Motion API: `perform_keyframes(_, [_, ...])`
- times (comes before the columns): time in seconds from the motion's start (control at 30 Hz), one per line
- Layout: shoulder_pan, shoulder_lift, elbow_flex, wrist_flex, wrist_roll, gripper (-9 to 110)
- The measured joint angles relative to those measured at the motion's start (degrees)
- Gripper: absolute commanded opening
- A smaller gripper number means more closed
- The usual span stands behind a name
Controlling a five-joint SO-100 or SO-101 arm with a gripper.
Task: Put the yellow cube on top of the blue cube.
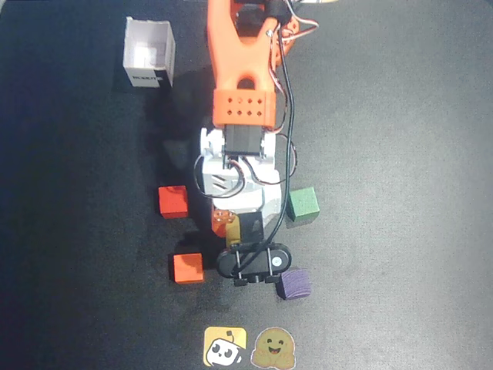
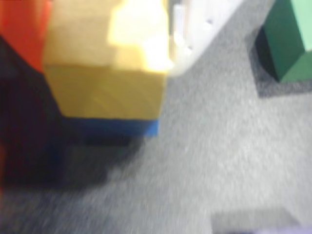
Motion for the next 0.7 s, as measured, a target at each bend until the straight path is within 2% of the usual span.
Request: perform_keyframes(0.7, [0.2,-1.8,0.5,-2.0,2.4,12])
